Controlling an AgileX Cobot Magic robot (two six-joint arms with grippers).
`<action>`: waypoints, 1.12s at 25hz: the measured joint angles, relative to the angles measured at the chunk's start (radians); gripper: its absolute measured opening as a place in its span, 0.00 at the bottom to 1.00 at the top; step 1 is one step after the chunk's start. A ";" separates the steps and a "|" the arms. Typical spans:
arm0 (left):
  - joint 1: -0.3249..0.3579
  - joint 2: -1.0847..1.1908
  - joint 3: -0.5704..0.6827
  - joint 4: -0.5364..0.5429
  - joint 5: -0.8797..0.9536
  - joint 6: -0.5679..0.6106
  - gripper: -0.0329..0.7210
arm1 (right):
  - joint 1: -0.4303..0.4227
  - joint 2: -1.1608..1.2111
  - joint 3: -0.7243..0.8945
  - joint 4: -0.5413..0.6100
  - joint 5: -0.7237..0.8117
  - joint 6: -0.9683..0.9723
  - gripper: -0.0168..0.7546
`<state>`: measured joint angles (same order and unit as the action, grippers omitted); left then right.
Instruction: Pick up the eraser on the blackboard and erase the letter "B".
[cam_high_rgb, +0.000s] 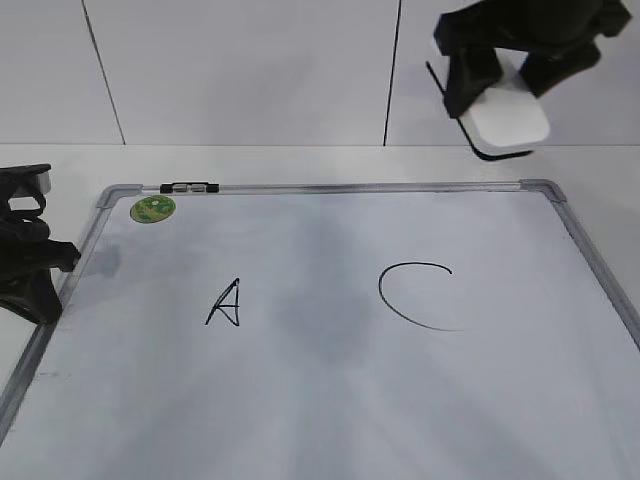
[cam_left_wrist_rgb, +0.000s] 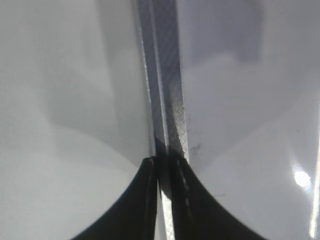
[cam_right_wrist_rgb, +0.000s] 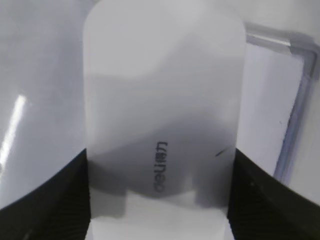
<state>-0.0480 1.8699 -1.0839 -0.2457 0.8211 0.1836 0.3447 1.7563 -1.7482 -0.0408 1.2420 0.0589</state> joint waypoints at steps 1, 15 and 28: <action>0.000 0.000 0.000 0.000 0.000 0.000 0.09 | -0.014 -0.024 0.041 -0.002 0.002 0.004 0.75; 0.000 0.000 0.000 0.000 0.000 0.000 0.09 | -0.199 -0.319 0.639 0.024 -0.145 -0.034 0.75; 0.000 0.000 0.000 0.000 0.002 0.000 0.09 | -0.224 -0.274 0.751 0.017 -0.341 -0.036 0.75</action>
<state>-0.0480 1.8699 -1.0839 -0.2457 0.8226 0.1836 0.1205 1.4819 -0.9971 -0.0234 0.9012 0.0228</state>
